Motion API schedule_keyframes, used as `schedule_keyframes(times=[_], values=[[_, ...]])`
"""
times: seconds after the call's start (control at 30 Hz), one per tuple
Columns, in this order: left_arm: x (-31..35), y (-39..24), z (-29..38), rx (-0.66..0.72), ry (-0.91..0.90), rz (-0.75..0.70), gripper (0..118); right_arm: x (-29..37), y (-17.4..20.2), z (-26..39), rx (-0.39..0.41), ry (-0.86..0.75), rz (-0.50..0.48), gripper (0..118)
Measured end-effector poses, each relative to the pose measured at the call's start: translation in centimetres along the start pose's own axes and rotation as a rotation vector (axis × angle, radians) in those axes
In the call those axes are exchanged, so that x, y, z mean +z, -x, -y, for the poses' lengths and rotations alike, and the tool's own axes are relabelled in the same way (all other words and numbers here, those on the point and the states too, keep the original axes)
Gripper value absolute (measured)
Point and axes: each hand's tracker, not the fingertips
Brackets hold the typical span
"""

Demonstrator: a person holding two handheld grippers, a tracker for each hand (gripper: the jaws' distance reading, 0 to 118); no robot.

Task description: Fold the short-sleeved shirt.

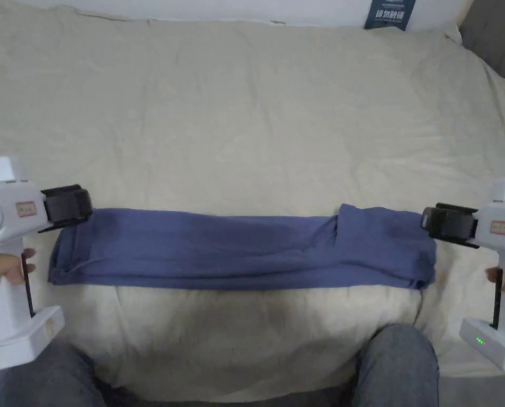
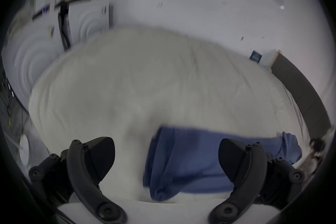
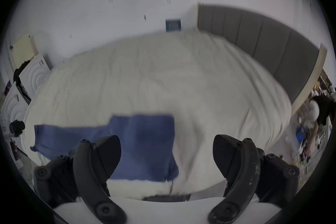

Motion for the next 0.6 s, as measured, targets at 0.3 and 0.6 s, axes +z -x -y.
schedule_keyframes(times=[0.3,0.6], values=[[5.6,-6.8,-4.0,-0.206,-0.459,-0.045,106,7.7,5.7,-5.2,0.065,-0.473,-0.097,118],[5.7,-8.4,-3.5,-0.232,-0.471,0.015,0,9.0,8.8,-4.1,0.061,-0.532,-0.173,3]])
